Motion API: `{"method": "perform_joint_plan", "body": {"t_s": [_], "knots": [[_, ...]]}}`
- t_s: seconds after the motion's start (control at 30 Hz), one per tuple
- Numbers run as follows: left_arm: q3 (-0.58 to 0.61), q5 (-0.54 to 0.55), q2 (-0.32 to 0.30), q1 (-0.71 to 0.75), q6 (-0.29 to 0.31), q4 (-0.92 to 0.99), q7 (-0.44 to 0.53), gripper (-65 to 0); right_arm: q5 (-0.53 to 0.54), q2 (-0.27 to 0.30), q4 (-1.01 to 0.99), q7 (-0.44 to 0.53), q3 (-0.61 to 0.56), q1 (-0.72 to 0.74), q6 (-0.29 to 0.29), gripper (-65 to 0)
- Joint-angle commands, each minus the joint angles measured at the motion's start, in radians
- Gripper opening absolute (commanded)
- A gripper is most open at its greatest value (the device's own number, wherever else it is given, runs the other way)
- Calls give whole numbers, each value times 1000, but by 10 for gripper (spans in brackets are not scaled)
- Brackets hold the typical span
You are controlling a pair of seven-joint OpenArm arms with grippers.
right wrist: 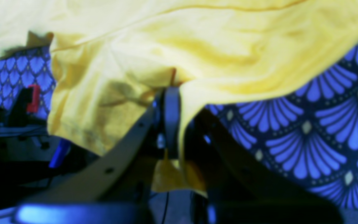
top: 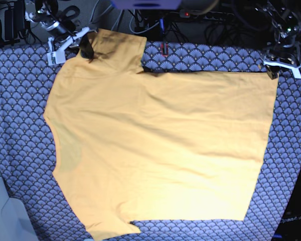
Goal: Fold the T-shirt properly
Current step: 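Grasp the shoulder corners of the yellow shirt with both grippers, then lift the shoulder edge and pull it across the shirt toward the hem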
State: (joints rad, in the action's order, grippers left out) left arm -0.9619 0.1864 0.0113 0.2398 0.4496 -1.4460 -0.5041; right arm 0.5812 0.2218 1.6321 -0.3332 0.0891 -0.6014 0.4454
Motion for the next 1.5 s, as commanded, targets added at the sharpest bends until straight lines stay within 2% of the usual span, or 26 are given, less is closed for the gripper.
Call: {"method": "perform_joint_plan", "body": {"t_s": [0.0, 0.13, 0.47, 0.53, 0.67, 0.7, 0.97, 1.1, 1.37, 1.47], "knots": [[16, -5, -3, -1, 4, -3, -29, -320, -5, 11, 9, -7, 4, -4, 3, -650], [68, -5, -3, 5, 4, -3, -21, -321, -5, 11, 9, -7, 4, -4, 3, -650], [74, 5, 5, -1, 4, -3, -29, -337, -5, 11, 9, -7, 4, -4, 3, -650], [74, 5, 5, -4, 4, -3, -29, -409, -5, 11, 9, -7, 4, -4, 3, -650], [76, -1, 5, -15, 4, -3, -29, -622, -5, 12, 9, -7, 4, -4, 3, -650], [76, -1, 5, -15, 4, -3, -29, -650, -5, 12, 9, -7, 4, -4, 3, -650], [74, 6, 5, -4, 4, -35, -32, -650, -3, 28, 56, -5, 4, -12, 3, -650], [73, 6, 3, 0, 4, -108, -120, -650, -3, 51, 132, -5, 4, -13, 3, -650], [74, -5, -6, -33, 4, -218, -202, -650, -3, 63, 181, -11, 39, 16, 3, -650], [74, -5, -38, -58, 4, -223, -250, -650, 0, 61, 181, -65, 100, 47, 5, -650]]}}
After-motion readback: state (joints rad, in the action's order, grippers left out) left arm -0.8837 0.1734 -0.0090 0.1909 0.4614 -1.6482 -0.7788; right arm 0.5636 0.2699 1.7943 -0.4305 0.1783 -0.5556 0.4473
